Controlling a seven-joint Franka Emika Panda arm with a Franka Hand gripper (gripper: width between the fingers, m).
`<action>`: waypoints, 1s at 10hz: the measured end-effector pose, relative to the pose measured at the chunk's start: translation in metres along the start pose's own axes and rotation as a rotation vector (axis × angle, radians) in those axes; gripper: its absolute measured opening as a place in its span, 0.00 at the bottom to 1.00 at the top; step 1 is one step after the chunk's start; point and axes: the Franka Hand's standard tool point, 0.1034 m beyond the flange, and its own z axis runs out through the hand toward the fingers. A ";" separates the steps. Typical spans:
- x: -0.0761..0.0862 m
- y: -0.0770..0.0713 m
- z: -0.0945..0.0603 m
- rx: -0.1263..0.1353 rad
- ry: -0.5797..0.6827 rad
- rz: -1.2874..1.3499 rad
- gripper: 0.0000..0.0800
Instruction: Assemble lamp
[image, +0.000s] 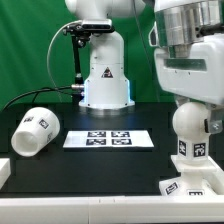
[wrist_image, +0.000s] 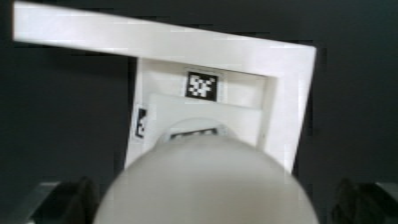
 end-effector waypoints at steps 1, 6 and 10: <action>0.001 -0.003 -0.003 -0.004 0.004 -0.201 0.85; -0.003 -0.002 -0.001 -0.014 0.005 -0.672 0.87; 0.010 -0.002 0.003 -0.057 0.097 -1.183 0.87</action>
Offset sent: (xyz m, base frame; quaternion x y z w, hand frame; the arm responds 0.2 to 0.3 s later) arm 0.0000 0.0000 0.0000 0.0000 0.0000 -0.1938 0.9810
